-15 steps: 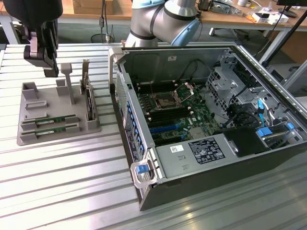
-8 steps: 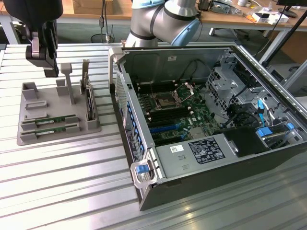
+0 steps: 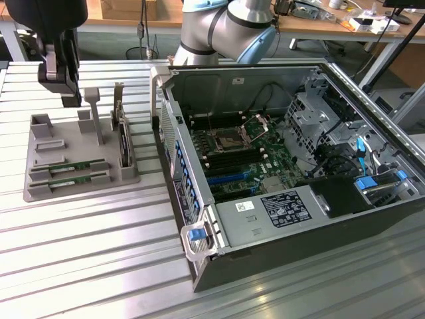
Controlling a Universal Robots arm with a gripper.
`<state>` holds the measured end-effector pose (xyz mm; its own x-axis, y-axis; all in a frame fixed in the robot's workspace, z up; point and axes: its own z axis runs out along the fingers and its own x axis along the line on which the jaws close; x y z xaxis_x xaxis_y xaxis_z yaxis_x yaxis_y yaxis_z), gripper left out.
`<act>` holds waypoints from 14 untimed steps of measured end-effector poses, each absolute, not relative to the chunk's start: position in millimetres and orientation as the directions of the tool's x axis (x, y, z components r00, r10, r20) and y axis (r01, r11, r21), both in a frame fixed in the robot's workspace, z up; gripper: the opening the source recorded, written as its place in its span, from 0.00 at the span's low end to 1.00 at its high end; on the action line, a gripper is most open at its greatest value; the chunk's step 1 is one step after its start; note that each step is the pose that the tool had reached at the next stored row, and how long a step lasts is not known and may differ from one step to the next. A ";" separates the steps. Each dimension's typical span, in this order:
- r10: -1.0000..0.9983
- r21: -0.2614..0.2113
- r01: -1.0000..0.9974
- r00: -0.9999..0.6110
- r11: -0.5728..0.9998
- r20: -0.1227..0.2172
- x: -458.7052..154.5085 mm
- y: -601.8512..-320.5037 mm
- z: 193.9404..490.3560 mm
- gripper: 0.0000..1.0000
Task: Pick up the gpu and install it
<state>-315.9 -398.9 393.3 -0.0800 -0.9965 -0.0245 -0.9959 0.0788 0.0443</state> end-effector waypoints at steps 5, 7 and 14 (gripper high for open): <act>-0.998 0.044 -0.998 -0.055 0.054 -0.024 -315.6 -398.9 393.3 0.11; -0.999 0.044 -0.998 -0.038 0.036 -0.024 -315.5 -398.9 393.3 0.11; -1.000 0.044 -0.999 0.007 -0.008 -0.024 -314.5 -398.9 393.3 0.11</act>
